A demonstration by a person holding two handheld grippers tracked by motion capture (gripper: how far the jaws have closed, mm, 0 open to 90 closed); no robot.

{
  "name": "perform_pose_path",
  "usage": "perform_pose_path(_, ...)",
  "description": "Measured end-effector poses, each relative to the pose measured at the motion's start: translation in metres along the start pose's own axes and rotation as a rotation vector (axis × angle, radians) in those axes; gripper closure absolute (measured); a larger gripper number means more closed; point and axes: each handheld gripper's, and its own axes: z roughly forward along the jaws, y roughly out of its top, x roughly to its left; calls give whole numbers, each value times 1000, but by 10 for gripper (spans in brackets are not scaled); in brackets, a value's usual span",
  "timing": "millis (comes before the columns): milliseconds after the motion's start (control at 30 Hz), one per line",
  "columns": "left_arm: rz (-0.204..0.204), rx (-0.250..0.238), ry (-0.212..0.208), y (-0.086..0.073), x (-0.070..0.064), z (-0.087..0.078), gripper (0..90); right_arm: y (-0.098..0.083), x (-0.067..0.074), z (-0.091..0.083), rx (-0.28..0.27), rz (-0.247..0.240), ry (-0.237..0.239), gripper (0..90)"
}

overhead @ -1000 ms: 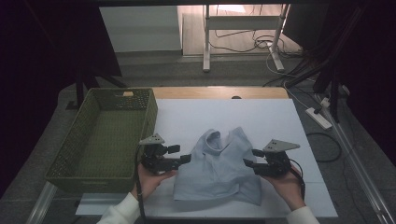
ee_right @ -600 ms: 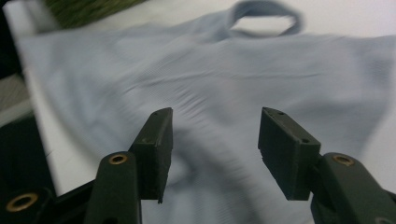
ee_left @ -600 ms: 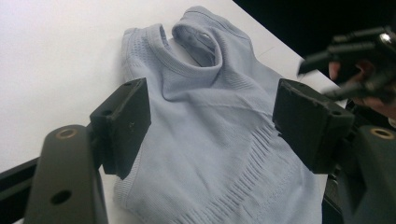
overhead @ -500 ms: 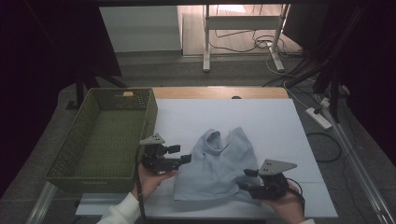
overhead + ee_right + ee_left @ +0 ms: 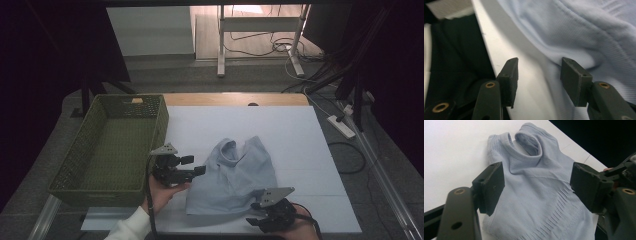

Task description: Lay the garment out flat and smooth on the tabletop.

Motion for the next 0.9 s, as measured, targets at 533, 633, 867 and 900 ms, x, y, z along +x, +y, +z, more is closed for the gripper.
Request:
perform_pose_path(533,-3,-6,5,0,1,-2,275,9,-6,13,64,-55,-113,772)
perform_pose_path(633,-3,-4,5,0,1,-2,274,11,-6,8,52,-62,-104,830)
perform_pose_path(867,-7,-7,7,0,2,-3,274,13,-11,-29,-70,-36,-41,837)
perform_pose_path(900,-7,-7,7,0,2,-3,275,11,-14,-36,-92,-27,-42,836)
